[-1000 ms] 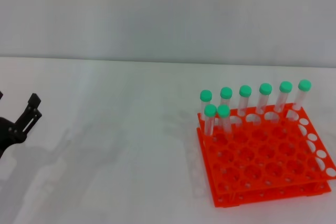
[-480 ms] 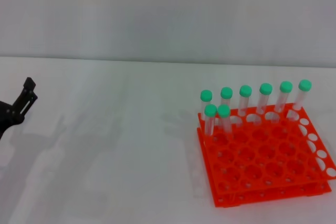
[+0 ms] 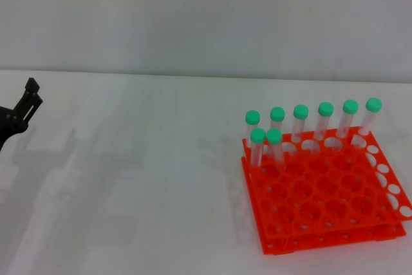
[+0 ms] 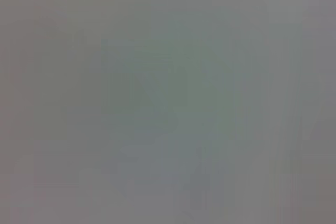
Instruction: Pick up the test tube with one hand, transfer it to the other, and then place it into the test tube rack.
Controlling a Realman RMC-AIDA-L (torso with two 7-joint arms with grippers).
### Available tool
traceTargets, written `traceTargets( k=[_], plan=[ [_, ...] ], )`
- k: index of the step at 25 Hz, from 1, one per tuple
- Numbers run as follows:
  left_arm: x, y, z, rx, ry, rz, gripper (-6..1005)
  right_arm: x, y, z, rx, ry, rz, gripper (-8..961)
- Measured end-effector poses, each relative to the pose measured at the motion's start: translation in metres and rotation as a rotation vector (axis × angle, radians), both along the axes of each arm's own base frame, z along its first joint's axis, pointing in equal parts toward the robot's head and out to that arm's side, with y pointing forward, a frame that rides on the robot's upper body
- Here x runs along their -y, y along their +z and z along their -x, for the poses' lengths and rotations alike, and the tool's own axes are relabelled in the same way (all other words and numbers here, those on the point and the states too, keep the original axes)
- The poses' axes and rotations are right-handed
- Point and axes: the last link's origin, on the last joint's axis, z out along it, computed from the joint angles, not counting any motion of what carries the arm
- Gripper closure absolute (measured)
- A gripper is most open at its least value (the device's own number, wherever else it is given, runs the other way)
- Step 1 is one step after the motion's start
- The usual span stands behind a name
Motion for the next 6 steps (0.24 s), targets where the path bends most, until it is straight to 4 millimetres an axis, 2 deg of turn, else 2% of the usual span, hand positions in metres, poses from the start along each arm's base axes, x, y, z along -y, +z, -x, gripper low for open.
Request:
traceTargets(
  k=[6],
  plan=[
    [-0.0014, 0.0036, -0.0015, 0.028, -0.001, -0.033, 106, -0.0062, 0.0077, 0.0034, 0.024, 0.008, -0.043, 77]
  ],
)
